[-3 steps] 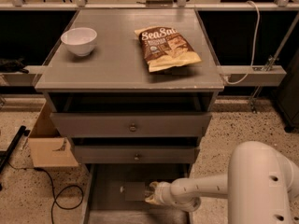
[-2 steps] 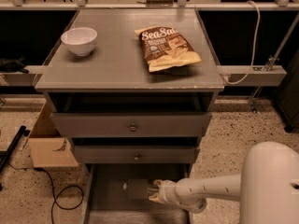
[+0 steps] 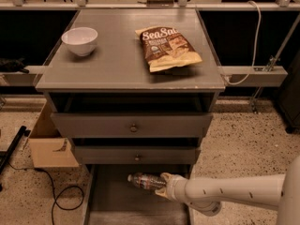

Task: Pick water bottle from bottom drawer and place on counter

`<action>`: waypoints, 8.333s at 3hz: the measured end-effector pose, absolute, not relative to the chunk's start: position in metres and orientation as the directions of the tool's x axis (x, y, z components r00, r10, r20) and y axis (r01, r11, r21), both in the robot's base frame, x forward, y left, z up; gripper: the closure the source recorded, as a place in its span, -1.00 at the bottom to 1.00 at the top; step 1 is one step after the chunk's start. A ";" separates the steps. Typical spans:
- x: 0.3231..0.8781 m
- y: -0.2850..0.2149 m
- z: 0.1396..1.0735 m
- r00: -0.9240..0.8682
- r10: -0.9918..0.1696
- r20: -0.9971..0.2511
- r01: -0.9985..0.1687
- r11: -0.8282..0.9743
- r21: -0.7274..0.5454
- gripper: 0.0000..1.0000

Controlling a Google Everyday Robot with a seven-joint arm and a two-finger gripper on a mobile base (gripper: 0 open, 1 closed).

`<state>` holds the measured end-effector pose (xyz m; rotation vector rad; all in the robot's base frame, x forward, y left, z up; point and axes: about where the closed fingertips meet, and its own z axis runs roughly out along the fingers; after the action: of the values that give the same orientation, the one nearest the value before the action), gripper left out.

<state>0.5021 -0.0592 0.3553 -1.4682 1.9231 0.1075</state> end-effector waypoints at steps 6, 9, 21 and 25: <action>0.526 -0.086 0.424 -0.086 -0.892 -0.443 -0.845 0.301 -0.443 1.00; 0.481 -0.130 0.468 -0.051 -0.807 -0.588 -0.788 0.394 -0.472 1.00; 0.493 -0.043 0.774 0.330 -0.893 -0.307 -0.576 0.067 -0.815 1.00; 0.515 -0.007 0.868 0.446 -0.869 -0.215 -0.485 -0.032 -0.874 1.00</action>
Offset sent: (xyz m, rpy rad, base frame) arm 0.0070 0.0019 0.0158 -0.0711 -0.0166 0.0263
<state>0.5153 -0.0071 0.8677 -1.6767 1.1861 -0.4713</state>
